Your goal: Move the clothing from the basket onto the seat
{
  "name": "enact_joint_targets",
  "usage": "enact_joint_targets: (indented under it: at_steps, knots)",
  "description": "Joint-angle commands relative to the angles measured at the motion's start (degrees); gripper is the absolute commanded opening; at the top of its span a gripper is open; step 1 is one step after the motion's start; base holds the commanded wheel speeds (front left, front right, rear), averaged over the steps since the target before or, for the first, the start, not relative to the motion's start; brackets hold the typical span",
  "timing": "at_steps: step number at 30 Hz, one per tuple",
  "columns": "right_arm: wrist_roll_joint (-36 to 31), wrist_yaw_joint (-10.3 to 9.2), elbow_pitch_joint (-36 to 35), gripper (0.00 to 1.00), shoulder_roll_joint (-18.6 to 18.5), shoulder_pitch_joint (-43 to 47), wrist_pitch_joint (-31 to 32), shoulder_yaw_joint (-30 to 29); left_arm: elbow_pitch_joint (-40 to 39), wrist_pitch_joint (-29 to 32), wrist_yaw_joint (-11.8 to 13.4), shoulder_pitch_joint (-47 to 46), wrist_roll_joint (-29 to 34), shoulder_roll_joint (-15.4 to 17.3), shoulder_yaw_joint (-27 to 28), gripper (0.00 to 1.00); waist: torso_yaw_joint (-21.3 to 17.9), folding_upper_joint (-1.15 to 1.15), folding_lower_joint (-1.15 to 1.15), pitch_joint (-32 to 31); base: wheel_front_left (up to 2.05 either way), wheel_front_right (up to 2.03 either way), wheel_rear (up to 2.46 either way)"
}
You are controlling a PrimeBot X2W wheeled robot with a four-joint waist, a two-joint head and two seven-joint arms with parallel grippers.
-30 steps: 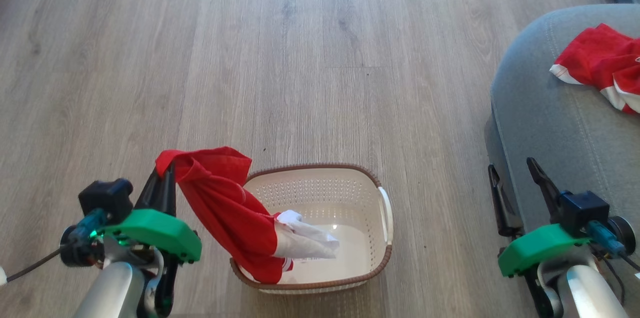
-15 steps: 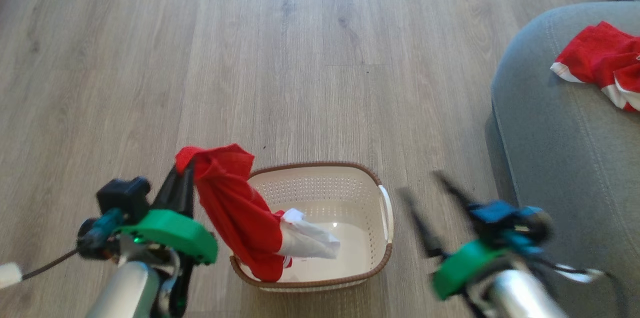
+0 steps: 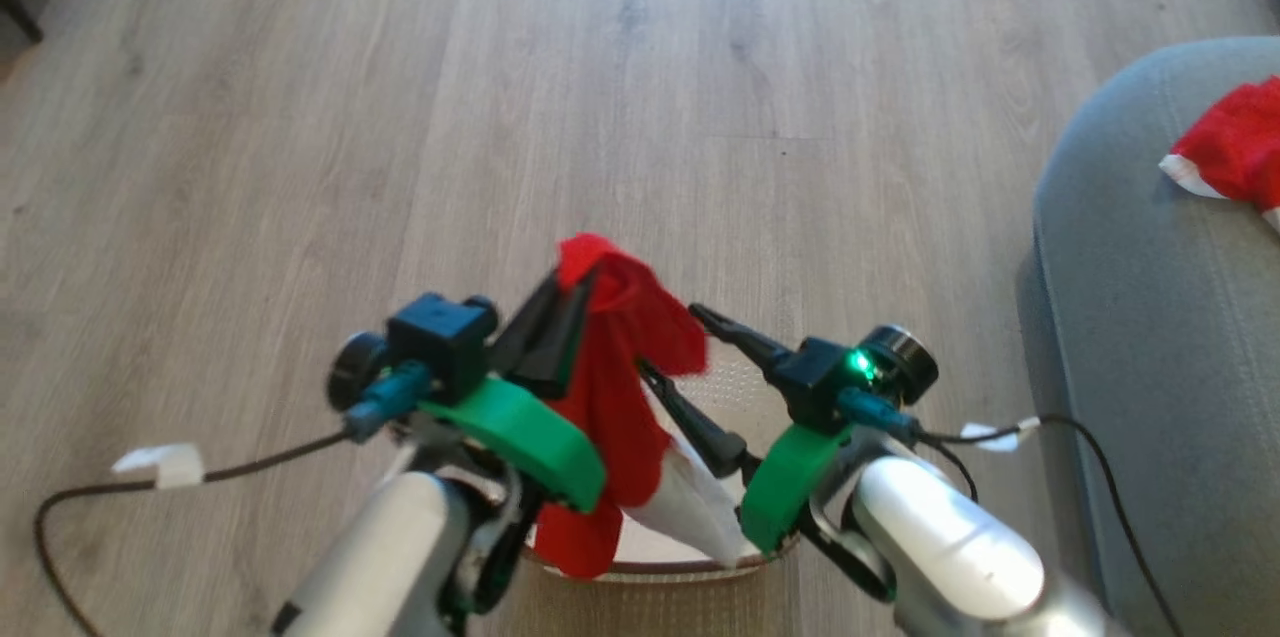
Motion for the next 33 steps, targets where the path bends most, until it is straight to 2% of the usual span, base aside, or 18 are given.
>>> enact_joint_targets:
  at_steps: [1, 11, 12, 13, 14, 17, 18, 21, 22, 23, 24, 33]
  knots:
    - [0.6, -0.02, -0.5, 1.00, 1.3, -2.8, -0.5, 0.6, -2.8, 0.3, -0.4, -4.1, 0.7, -0.6, 0.7, 0.00, 0.8, 0.00, 0.00, 0.0, 0.00, 0.00, 0.00]
    - [1.6, -0.02, 3.6, 1.00, 2.5, -6.0, -0.5, 0.6, -5.5, 2.5, -1.9, -5.4, 0.9, -3.2, -4.9, 0.00, 2.3, 0.00, 0.00, 0.1, 0.00, 0.00, 0.00]
    - [2.0, -0.02, 3.9, 0.92, 2.5, -6.0, -0.5, 0.7, -5.8, 2.6, -1.9, -5.3, 0.8, -3.3, -5.1, 0.00, 2.2, 0.00, 0.00, 0.1, 0.00, 0.00, 0.00]
    - [2.4, -0.02, 4.2, 0.26, 2.6, -6.0, -0.5, 0.8, -6.0, 2.8, -1.8, -5.3, 0.8, -3.3, -5.3, 0.00, 2.2, 0.00, 0.00, 0.1, 0.00, 0.00, 0.00]
    - [2.9, -0.02, 4.3, 0.00, 2.6, -6.0, -0.5, 1.0, -6.2, 2.9, -1.7, -5.3, 0.8, -3.3, -5.3, 0.00, 2.1, 0.00, 0.00, 0.2, 0.00, 0.00, 0.00]
    - [4.3, -0.02, 4.5, 0.00, 2.6, -6.1, -0.5, 1.8, -6.6, 3.1, -1.5, -5.4, 0.6, -3.3, -5.3, 0.00, 1.5, 0.00, 0.00, 0.3, 0.00, 0.00, 0.00]
    - [4.8, -0.02, 4.4, 0.00, 2.5, -6.2, -0.5, 1.8, -6.6, 3.1, -1.5, -5.4, 0.5, -3.3, -5.2, 0.08, 1.4, 0.00, 0.00, 0.4, 0.00, 0.00, 0.00]
    - [5.8, -0.02, 4.0, 0.00, 2.0, -6.3, -0.5, 1.9, -6.3, 3.0, -1.2, -5.4, 0.4, -3.0, -4.9, 0.40, 0.7, 0.00, 0.00, 0.5, 0.00, 0.00, 0.00]
    - [6.0, -0.02, 3.8, 0.00, 1.8, -6.3, -0.5, 1.8, -6.0, 3.0, -1.1, -5.3, 0.4, -2.9, -4.8, 0.61, 0.5, 0.00, 0.00, 0.6, 0.00, 0.00, 0.00]
    - [6.2, -0.02, 3.5, 0.00, 1.5, -6.3, -0.5, 1.5, -5.7, 3.0, -0.9, -5.3, 0.5, -2.7, -4.6, 0.93, 0.2, 0.00, 0.00, 0.7, 0.00, 0.00, 0.00]
    - [6.3, -0.02, 3.2, 0.00, 1.2, -6.3, -0.5, 1.2, -5.3, 2.9, -0.8, -5.2, 0.3, -2.5, -4.4, 1.00, 0.0, 0.00, 0.00, 0.7, 0.00, 0.00, 0.00]
    - [5.9, -0.02, -0.3, 0.00, -3.3, -5.2, -0.5, -4.2, -0.1, -0.4, -0.6, -3.2, 0.0, -1.2, -3.1, 1.00, -2.6, 0.00, 0.00, 1.0, 0.00, 0.00, 0.00]
